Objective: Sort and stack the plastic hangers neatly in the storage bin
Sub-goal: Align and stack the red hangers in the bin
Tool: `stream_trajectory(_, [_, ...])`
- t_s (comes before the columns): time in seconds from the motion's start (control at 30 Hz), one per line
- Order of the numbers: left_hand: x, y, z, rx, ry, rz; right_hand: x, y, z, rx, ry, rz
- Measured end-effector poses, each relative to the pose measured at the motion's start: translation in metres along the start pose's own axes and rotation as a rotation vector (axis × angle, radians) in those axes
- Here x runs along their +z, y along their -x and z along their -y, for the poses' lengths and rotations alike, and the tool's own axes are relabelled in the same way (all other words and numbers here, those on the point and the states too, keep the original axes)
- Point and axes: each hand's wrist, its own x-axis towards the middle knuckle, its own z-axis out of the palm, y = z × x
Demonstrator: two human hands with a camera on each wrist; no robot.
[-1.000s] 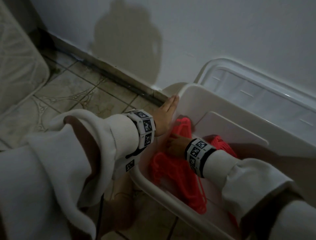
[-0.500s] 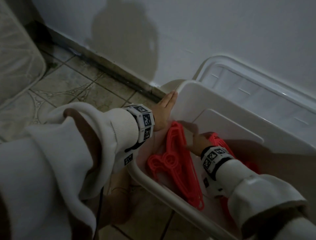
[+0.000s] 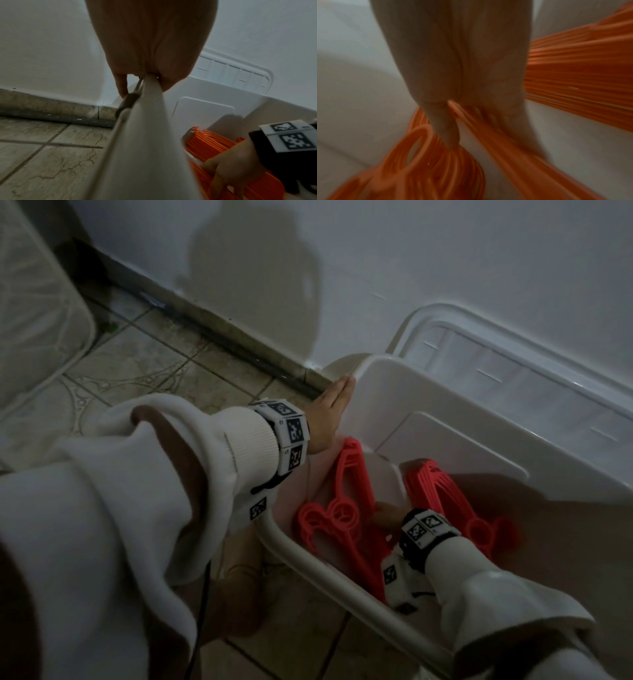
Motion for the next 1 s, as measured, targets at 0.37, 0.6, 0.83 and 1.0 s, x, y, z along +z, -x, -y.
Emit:
stream_trajectory(0.37, [0.003, -0.001, -0.002, 0.007, -0.028, 0.003, -0.002, 0.012, -0.005, 0.025, 0.091, -0.027])
stream_trajectory(0.6, [0.004, 0.001, -0.004, 0.009, -0.081, -0.052, -0.007, 0.012, -0.021, 0.017, -0.402, -0.112])
stream_trajectory(0.83, [0.005, -0.001, -0.003, 0.009, -0.086, -0.059, -0.04, 0.009, -0.048, -0.037, -0.457, -0.463])
stream_trajectory(1.0, [0.007, -0.003, -0.003, -0.007, -0.086, -0.056, -0.048, 0.001, -0.064, 0.006, -0.413, -0.414])
